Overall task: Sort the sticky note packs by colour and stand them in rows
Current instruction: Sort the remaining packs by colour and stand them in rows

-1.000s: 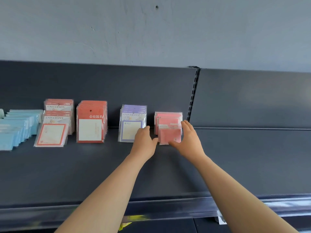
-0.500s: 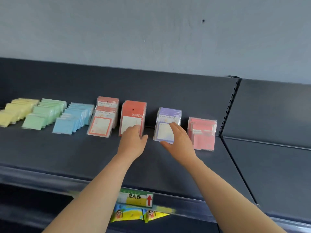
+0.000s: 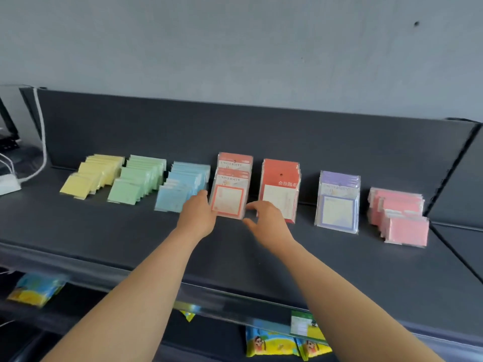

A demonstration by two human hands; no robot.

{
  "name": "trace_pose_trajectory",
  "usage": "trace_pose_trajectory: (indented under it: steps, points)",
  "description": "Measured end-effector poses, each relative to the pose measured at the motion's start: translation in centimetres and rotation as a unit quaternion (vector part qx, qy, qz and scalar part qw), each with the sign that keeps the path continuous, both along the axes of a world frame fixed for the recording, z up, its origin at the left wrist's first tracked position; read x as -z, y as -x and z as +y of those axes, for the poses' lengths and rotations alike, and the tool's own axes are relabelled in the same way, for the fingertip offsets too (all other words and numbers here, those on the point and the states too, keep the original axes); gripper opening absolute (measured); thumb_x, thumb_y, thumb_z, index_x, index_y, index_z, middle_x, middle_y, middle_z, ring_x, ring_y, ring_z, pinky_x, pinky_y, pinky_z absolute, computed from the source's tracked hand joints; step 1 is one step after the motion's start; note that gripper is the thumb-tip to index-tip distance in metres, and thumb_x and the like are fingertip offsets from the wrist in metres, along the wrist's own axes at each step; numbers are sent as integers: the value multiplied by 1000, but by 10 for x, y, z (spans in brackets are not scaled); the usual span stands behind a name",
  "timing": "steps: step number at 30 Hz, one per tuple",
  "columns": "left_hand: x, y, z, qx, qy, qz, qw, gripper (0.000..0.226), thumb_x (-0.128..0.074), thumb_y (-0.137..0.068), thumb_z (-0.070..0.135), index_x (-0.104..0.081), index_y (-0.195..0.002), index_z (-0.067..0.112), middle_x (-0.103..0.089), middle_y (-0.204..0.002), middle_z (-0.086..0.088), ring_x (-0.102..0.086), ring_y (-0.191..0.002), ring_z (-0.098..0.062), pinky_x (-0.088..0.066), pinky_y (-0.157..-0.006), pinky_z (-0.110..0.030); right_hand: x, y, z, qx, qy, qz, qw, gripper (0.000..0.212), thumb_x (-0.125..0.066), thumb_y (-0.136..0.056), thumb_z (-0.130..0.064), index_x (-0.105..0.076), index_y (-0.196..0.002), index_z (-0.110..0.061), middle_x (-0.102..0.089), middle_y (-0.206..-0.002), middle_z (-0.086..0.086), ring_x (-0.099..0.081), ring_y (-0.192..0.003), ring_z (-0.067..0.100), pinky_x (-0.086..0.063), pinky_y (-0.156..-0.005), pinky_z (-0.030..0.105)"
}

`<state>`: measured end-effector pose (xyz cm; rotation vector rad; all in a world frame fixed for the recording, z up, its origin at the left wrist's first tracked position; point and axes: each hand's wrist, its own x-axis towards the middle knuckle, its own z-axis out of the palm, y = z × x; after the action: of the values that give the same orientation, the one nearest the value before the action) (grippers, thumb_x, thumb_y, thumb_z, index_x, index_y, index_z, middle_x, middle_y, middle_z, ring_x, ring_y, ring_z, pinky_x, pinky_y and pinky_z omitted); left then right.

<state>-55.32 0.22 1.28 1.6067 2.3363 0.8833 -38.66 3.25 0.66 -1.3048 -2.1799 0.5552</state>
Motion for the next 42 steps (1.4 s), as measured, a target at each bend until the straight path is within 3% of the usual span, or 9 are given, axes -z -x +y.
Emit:
trace_pose_trajectory:
  steps: [4, 8, 13, 21, 25, 34, 42]
  points:
    - [12, 24, 18, 40, 6, -3, 999, 19, -60, -94, 17, -46, -104, 10, -49, -89, 1, -49, -81, -18, -40, -68, -30, 9, 32, 13, 52, 35, -28, 998, 32, -60, -93, -18, -58, -125, -14, -59, -124, 5, -60, -108, 22, -49, -89, 28]
    - [25, 36, 39, 70, 4, 4, 998, 7, -57, -93, 13, -51, -95, 13, -57, -94, -1, -56, -84, -19, -52, -73, -35, 16, 51, 26, 95, 31, -63, 993, 24, -59, -93, -18, -61, -117, -15, -61, -115, 6, -62, -97, 23, -51, -85, 29]
    - [30, 44, 62, 72, -27, -15, 997, 13, -57, -89, 4, -53, -82, 15, -59, -91, -2, -56, -82, -19, -48, -70, -30, 18, 67, 42, 138, 5, -72, 988, 24, -54, -95, -10, -64, -116, -14, -56, -119, 6, -61, -101, 24, -50, -90, 29]
    - [36, 49, 90, 87, -50, -24, 995, 11, -57, -92, 7, -56, -100, 15, -56, -103, -2, -55, -88, -16, -42, -71, -25, 20, 80, 54, 158, -1, -57, 986, 30, -50, -98, -12, -59, -127, -10, -50, -133, 5, -59, -113, 22, -47, -99, 29]
    - [40, 49, 88, 84, -58, -31, 994, 10, -58, -93, 9, -49, -96, 15, -57, -95, -2, -56, -83, -16, -45, -67, -26, 23, 79, 51, 174, -7, -62, 983, 33, -50, -99, -14, -55, -131, -13, -49, -133, 5, -57, -114, 22, -47, -98, 29]
    - [41, 46, 82, 79, -69, -47, 993, 18, -60, -94, 14, -44, -102, 15, -58, -104, -4, -59, -95, -19, -52, -72, -28, 28, 81, 51, 179, -14, -44, 983, 22, -52, -96, -11, -60, -116, -11, -56, -119, 6, -58, -104, 20, -52, -88, 28]
    - [41, 48, 81, 90, -62, -55, 992, 27, -65, -91, 18, -43, -106, 15, -60, -113, -5, -60, -104, -21, -49, -75, -25, 28, 82, 49, 169, -9, -37, 985, 22, -58, -94, -17, -58, -116, -13, -56, -122, 4, -58, -109, 20, -52, -90, 28]
